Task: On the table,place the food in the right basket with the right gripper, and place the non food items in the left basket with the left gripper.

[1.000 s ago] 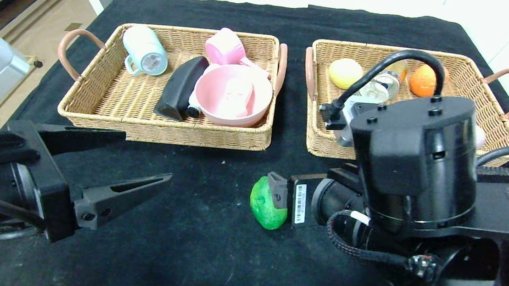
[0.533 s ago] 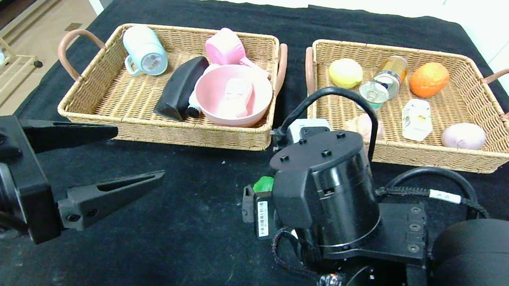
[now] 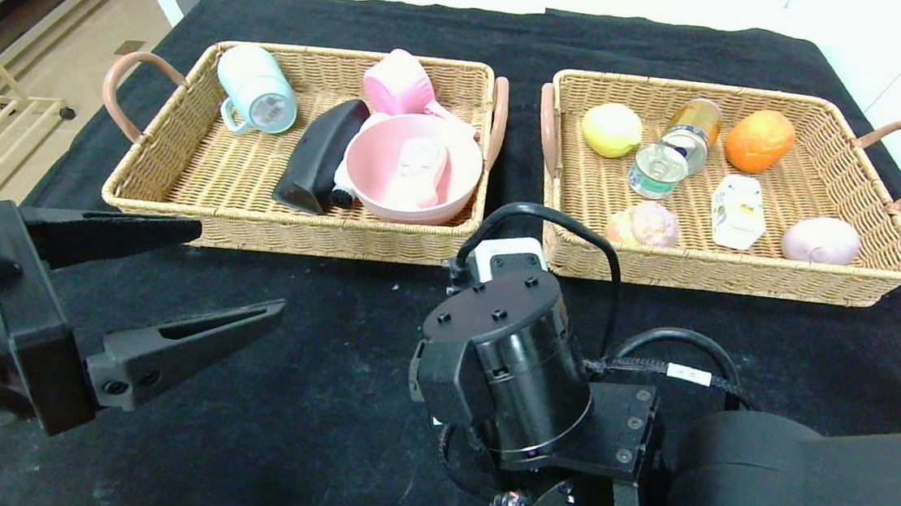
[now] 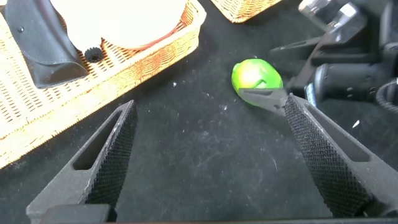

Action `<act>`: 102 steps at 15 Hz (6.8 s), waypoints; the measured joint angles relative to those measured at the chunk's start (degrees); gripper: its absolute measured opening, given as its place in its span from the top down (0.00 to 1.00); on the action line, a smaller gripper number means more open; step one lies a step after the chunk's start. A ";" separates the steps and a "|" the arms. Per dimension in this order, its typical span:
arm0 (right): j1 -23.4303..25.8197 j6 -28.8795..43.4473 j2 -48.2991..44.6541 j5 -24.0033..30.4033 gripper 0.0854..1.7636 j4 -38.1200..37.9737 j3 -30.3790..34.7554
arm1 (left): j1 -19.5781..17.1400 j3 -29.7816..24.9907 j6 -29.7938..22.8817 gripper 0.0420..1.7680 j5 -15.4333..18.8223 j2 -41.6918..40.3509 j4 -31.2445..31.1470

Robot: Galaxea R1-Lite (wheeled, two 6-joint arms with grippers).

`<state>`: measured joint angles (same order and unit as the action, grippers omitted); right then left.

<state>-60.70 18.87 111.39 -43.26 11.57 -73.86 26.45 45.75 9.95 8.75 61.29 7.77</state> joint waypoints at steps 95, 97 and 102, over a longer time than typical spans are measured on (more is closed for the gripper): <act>39.91 -22.06 -34.05 32.63 0.05 2.10 18.58 | -4.27 -2.89 -1.05 0.03 -4.99 -4.71 -2.06; 40.14 -22.86 -39.95 34.61 0.05 -0.02 22.54 | -5.77 -2.79 -1.22 0.03 -6.08 -8.40 -7.36; 39.56 -23.58 -54.99 38.28 0.04 -15.20 26.05 | -7.08 -2.27 -1.41 0.03 -9.37 -20.46 -20.19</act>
<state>-21.14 -4.71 56.39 -4.99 -3.63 -47.81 19.37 43.48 8.53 -0.62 40.84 -12.42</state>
